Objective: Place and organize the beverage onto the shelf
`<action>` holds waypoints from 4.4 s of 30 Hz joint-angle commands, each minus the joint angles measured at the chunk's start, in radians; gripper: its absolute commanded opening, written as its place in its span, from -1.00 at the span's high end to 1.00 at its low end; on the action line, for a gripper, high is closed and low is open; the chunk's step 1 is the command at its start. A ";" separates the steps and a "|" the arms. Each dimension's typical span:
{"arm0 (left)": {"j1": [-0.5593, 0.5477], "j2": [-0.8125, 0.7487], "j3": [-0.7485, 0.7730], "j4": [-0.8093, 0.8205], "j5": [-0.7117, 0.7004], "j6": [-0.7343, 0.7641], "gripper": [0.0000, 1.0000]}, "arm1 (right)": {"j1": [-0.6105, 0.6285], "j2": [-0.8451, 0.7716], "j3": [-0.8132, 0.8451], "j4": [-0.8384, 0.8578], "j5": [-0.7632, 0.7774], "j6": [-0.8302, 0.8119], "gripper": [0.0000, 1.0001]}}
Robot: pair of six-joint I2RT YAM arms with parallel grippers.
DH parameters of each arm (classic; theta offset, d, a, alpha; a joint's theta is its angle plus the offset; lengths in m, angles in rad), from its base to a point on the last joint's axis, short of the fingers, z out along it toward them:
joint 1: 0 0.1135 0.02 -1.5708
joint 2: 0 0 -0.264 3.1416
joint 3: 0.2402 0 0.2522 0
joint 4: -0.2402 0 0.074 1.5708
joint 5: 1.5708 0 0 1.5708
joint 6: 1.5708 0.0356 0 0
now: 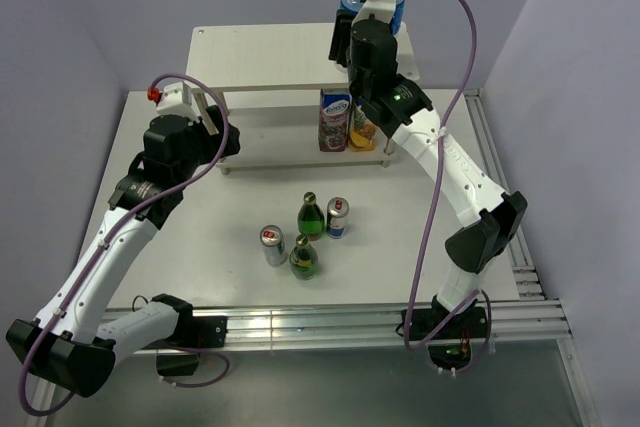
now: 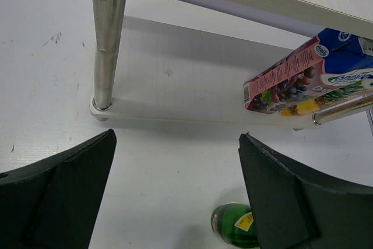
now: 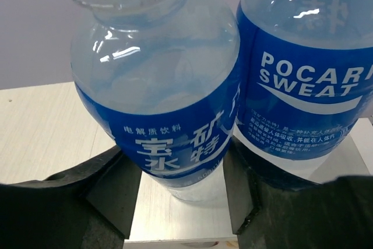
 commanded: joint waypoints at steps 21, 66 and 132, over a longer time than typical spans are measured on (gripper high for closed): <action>-0.014 -0.042 -0.009 0.036 -0.029 0.052 -0.86 | 0.058 -0.369 -0.460 0.129 0.001 0.124 -0.94; -0.859 -0.169 -0.712 0.317 -0.701 -0.362 -0.78 | 0.547 -0.952 -1.347 -0.086 0.310 0.554 -0.96; 0.025 0.708 1.239 -0.177 -0.058 0.331 0.94 | 0.547 -1.031 -1.447 -0.077 0.381 0.584 -0.96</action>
